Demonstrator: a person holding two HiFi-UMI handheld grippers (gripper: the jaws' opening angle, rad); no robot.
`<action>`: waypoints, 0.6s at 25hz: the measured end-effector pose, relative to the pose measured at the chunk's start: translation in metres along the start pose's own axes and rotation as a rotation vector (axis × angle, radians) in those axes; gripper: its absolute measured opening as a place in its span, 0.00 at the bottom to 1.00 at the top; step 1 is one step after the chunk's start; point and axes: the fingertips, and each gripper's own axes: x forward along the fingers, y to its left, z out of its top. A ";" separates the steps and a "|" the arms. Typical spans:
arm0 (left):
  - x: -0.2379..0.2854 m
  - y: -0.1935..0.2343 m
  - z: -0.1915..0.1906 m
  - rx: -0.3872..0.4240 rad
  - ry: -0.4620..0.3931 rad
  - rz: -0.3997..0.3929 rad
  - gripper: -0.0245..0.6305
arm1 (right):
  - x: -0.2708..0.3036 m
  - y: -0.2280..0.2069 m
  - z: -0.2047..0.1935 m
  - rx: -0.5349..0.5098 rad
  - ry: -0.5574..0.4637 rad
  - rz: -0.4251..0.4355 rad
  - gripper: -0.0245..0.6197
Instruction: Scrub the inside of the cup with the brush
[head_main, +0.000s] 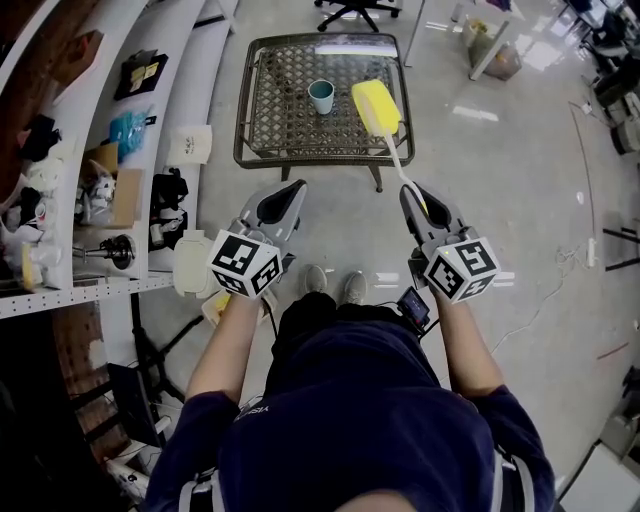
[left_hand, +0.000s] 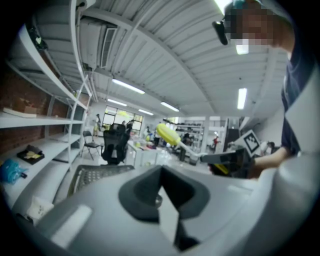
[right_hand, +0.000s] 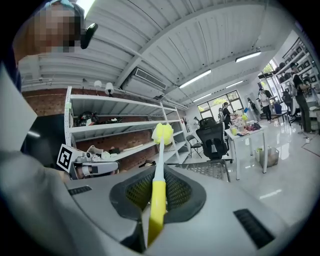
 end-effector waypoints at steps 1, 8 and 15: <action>0.001 -0.001 0.001 0.002 0.000 0.000 0.04 | 0.001 -0.001 0.001 0.000 0.001 0.002 0.09; 0.006 0.015 -0.001 -0.009 0.005 0.007 0.04 | 0.017 -0.009 0.000 0.001 0.017 -0.003 0.09; 0.026 0.064 -0.001 -0.019 0.014 -0.024 0.04 | 0.067 -0.013 0.004 -0.003 0.036 -0.022 0.09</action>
